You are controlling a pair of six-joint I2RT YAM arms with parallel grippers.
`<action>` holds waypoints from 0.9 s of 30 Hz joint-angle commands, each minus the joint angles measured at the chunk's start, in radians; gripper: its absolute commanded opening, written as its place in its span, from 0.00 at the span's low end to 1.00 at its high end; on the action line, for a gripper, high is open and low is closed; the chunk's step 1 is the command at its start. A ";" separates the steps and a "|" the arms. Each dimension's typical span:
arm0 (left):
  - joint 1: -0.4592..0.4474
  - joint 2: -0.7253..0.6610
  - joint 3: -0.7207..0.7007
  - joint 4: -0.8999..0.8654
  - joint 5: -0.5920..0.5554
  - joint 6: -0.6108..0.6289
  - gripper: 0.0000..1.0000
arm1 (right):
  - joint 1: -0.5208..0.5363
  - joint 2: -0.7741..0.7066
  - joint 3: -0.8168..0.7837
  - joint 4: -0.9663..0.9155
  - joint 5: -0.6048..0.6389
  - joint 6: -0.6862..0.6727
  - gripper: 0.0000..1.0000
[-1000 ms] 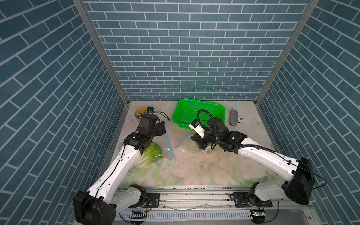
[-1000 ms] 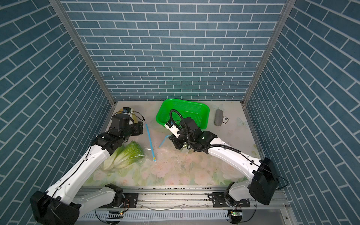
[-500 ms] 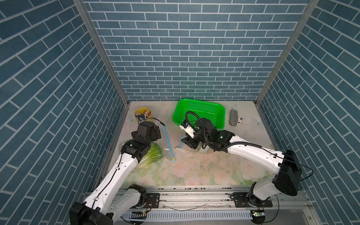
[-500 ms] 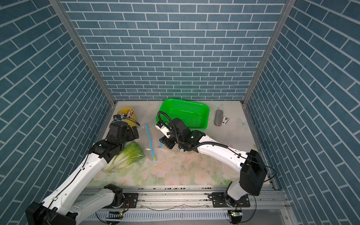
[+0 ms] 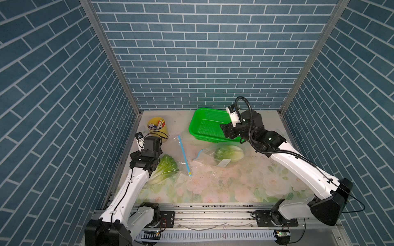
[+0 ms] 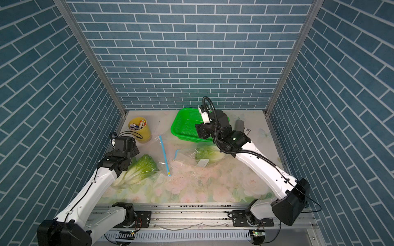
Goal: Put the chinese cabbages into a zipper bag and zip it
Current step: Reset both arms
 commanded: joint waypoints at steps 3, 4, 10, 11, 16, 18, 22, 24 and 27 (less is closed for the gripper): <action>0.057 0.027 -0.052 0.104 0.006 0.032 0.99 | -0.129 -0.047 -0.063 -0.058 0.158 0.129 0.82; 0.079 0.034 -0.053 0.124 0.024 0.039 0.99 | -0.174 -0.050 -0.087 -0.062 0.203 0.157 0.83; 0.132 0.122 -0.131 0.298 0.021 0.138 0.99 | -0.435 -0.025 -0.309 0.073 0.430 0.240 0.88; 0.132 0.139 -0.134 0.326 0.018 0.159 0.99 | -0.471 -0.016 -0.350 0.112 0.434 0.249 0.88; 0.132 0.198 -0.198 0.530 0.070 0.250 1.00 | -0.592 0.058 -0.526 0.345 0.431 0.259 0.96; 0.132 0.209 -0.229 0.608 0.100 0.282 1.00 | -0.601 0.099 -0.552 0.394 0.446 0.247 0.96; 0.132 0.219 -0.308 0.789 0.141 0.327 1.00 | -0.628 0.128 -0.615 0.534 0.421 0.202 0.98; 0.132 0.226 -0.335 0.890 0.181 0.337 0.99 | -0.641 0.132 -0.641 0.634 0.367 0.152 0.99; 0.132 0.268 -0.354 1.014 0.242 0.354 0.99 | -0.660 0.140 -0.671 0.766 0.312 0.089 0.99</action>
